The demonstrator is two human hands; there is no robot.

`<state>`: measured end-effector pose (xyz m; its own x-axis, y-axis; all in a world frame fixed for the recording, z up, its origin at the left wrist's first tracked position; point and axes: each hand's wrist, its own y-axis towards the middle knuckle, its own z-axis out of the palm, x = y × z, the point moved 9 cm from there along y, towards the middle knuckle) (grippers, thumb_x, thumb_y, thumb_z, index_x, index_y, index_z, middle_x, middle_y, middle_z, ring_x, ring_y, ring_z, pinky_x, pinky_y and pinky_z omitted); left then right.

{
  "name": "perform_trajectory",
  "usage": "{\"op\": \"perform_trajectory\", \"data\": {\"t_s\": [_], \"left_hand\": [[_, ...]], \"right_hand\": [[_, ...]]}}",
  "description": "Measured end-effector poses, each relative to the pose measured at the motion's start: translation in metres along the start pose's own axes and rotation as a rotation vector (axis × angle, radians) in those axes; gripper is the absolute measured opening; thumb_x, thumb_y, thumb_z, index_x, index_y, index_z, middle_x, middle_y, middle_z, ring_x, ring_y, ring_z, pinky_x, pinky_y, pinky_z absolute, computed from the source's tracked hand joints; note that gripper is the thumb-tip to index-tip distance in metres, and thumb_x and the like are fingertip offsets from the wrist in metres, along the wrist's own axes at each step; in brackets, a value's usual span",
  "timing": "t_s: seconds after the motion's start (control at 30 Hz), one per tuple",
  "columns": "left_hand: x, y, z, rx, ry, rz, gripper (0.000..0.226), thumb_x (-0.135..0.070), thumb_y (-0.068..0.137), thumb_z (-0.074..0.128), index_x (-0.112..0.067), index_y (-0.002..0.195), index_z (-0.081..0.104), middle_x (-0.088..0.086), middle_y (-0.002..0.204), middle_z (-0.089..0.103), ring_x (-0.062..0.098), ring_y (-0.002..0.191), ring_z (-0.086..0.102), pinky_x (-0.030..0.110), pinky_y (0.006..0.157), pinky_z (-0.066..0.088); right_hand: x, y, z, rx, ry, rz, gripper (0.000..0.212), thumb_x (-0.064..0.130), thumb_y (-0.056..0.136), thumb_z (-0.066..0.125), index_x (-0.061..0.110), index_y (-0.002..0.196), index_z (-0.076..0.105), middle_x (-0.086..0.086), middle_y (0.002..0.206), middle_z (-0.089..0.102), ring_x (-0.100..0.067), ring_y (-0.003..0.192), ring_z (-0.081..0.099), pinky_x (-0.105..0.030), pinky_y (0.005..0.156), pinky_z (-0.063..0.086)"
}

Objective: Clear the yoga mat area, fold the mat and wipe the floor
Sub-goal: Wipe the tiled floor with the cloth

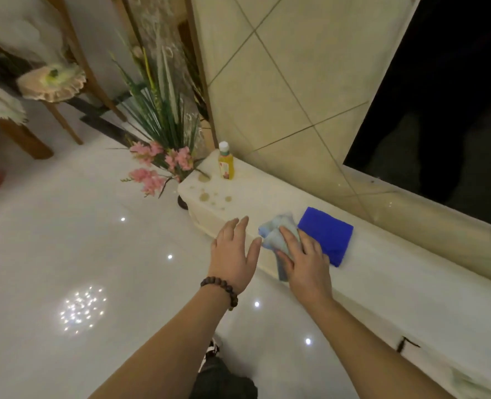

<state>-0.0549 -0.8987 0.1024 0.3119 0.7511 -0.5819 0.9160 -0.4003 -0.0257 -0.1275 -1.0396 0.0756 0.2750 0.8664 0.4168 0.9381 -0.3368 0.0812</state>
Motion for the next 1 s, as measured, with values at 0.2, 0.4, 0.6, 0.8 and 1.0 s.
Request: {"op": "perform_trajectory", "data": {"t_s": [0.2, 0.4, 0.6, 0.8, 1.0], "left_hand": [[0.001, 0.084, -0.020, 0.213, -0.358, 0.170, 0.047, -0.038, 0.090, 0.063, -0.019, 0.130, 0.049, -0.001, 0.122, 0.059, 0.009, 0.109, 0.055, 0.026, 0.094, 0.047], [-0.011, 0.143, -0.016, 0.368, -0.531, 0.183, 0.030, -0.014, 0.083, 0.072, -0.025, 0.108, 0.060, 0.003, 0.101, 0.063, 0.014, 0.088, 0.064, 0.024, 0.074, 0.056], [-0.043, 0.181, -0.012, 0.461, -0.433, 0.301, 0.028, -0.003, 0.085, 0.061, -0.023, 0.104, 0.064, 0.003, 0.095, 0.063, 0.012, 0.084, 0.058, 0.016, 0.068, 0.048], [-0.065, 0.220, -0.002, 0.543, -0.347, 0.395, 0.031, 0.003, 0.087, 0.055, -0.025, 0.099, 0.062, 0.007, 0.102, 0.064, 0.016, 0.096, 0.059, 0.021, 0.076, 0.052], [-0.060, 0.252, 0.005, 0.477, -0.094, 0.590, 0.028, -0.016, 0.082, 0.069, -0.016, 0.109, 0.062, 0.001, 0.102, 0.058, 0.017, 0.091, 0.057, 0.027, 0.078, 0.049]], "right_hand": [[0.042, 0.063, 0.001, -0.097, 0.052, 0.096, 0.053, 0.048, 0.092, 0.040, 0.033, 0.142, 0.030, -0.008, 0.138, 0.043, -0.031, 0.124, 0.044, -0.047, 0.087, 0.046], [0.037, 0.091, -0.002, -0.088, 0.274, 0.166, 0.067, 0.049, 0.091, 0.052, 0.043, 0.147, 0.015, 0.005, 0.148, 0.030, -0.015, 0.130, 0.035, -0.043, 0.101, 0.042], [-0.007, 0.132, -0.041, -0.135, 0.413, 0.220, 0.066, 0.063, 0.081, 0.050, 0.050, 0.140, 0.022, 0.010, 0.145, 0.031, -0.010, 0.127, 0.036, -0.042, 0.101, 0.043], [-0.031, 0.198, -0.047, 0.103, 0.464, 0.055, 0.029, 0.031, 0.078, 0.075, 0.035, 0.097, 0.053, 0.013, 0.130, 0.046, 0.000, 0.113, 0.045, -0.020, 0.091, 0.042], [-0.037, 0.231, -0.047, 0.163, 0.502, 0.019, 0.019, 0.022, 0.084, 0.068, 0.023, 0.077, 0.051, 0.012, 0.083, 0.049, -0.005, 0.079, 0.048, -0.018, 0.068, 0.040]]}}
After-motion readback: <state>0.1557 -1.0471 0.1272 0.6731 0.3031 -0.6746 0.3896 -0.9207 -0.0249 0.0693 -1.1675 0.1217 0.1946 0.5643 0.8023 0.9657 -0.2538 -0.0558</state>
